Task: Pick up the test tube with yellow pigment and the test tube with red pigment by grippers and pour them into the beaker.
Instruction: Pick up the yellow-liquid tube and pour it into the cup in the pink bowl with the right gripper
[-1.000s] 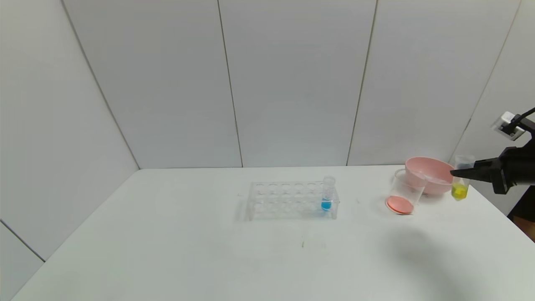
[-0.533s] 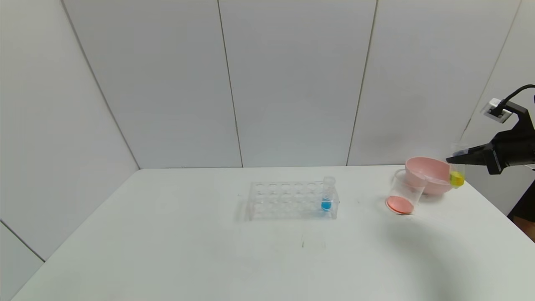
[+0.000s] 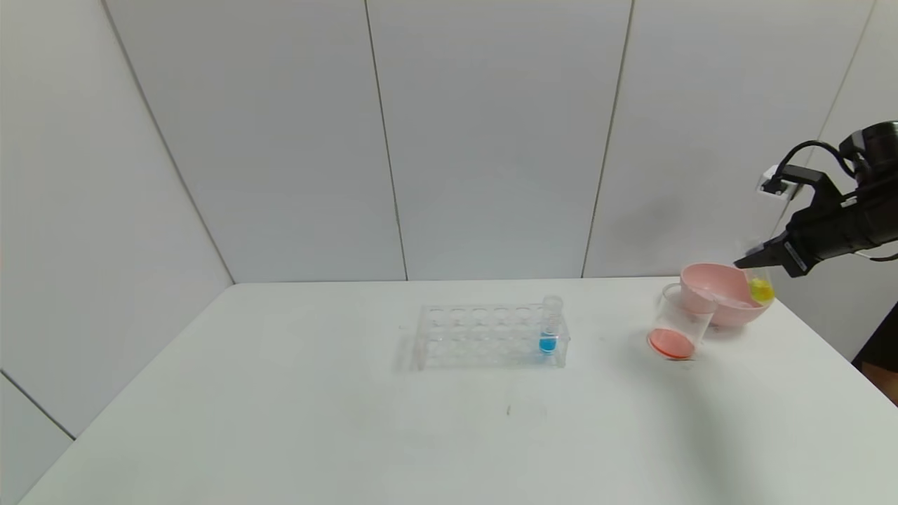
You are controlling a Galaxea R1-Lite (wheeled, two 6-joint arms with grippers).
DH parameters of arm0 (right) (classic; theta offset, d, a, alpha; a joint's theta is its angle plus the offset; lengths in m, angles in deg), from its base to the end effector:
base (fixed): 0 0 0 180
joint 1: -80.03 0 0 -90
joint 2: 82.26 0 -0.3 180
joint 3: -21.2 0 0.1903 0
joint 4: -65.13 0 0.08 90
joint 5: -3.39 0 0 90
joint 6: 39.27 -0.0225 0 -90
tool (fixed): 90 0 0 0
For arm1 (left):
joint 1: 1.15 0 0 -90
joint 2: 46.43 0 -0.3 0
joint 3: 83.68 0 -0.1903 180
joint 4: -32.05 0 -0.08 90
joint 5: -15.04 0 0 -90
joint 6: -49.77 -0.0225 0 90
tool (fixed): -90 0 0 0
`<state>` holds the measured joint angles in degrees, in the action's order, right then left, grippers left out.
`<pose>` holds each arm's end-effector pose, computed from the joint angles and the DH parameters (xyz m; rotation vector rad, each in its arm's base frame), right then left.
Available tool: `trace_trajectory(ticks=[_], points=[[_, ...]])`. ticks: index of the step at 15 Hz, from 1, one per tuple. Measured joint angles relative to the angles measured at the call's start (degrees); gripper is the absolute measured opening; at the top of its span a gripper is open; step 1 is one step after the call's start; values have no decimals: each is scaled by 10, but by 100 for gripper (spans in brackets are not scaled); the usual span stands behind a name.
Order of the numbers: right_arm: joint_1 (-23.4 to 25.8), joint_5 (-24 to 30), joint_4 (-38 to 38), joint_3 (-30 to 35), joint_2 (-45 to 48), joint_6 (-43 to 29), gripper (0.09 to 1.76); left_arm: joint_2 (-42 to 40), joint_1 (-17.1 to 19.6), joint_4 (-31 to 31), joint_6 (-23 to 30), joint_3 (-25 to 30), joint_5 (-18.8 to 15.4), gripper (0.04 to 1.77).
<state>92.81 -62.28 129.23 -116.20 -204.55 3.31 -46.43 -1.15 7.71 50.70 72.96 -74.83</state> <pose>0.4018 -0.0816 0.2274 -0.4272 0.6912 0.4733 -0.0228 0.0001 0.0737 -0.0162 0.0171 0.0024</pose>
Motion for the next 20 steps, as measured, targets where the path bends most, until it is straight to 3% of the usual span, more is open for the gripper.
trace_trajectory(ticks=[11, 20], points=[[-31, -116, 29, -6, -8, 146, 50, 0, 0, 0, 0, 0, 0, 172], [-94, -211, 70, -6, 7, 192, 50, 0, 0, 0, 0, 0, 0, 172]])
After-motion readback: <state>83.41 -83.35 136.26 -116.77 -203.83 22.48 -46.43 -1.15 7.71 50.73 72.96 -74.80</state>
